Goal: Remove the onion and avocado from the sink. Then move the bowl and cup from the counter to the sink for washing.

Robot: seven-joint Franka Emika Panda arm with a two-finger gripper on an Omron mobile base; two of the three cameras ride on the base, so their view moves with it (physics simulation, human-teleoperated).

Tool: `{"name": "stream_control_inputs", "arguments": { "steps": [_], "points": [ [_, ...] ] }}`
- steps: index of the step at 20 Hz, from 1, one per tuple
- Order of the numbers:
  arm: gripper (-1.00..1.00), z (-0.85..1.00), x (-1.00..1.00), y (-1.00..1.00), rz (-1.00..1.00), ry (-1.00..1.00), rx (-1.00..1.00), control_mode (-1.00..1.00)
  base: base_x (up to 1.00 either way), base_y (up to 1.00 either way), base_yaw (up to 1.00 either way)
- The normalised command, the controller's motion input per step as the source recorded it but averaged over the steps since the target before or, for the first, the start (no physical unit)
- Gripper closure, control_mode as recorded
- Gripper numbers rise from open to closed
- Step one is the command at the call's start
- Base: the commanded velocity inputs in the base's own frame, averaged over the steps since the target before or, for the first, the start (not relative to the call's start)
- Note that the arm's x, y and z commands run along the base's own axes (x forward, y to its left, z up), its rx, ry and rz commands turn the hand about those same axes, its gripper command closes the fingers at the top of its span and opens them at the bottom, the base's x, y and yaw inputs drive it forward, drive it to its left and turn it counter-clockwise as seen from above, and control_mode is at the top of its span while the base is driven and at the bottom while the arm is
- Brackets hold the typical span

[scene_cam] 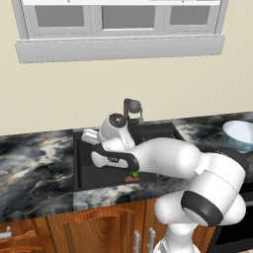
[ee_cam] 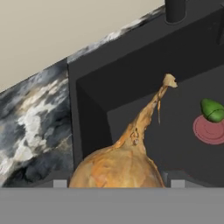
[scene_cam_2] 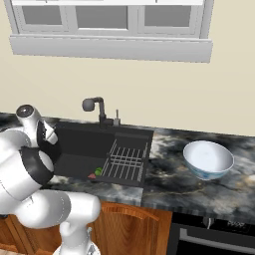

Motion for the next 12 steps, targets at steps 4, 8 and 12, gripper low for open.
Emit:
{"name": "stream_control_inputs", "arguments": {
  "steps": [4, 8, 12],
  "points": [
    [1.00, 0.03, -0.05, 0.32, 0.00, -0.06, 0.00, -1.00, 0.00, 0.00, 0.00],
    [1.00, 0.07, -0.04, 0.34, 0.00, -0.03, -0.01, -1.00, 0.00, 0.00, 0.00],
    [1.00, 0.07, -0.05, 0.33, 0.00, 0.00, 0.00, -1.00, 0.00, 0.00, 0.00]
  ]
}}
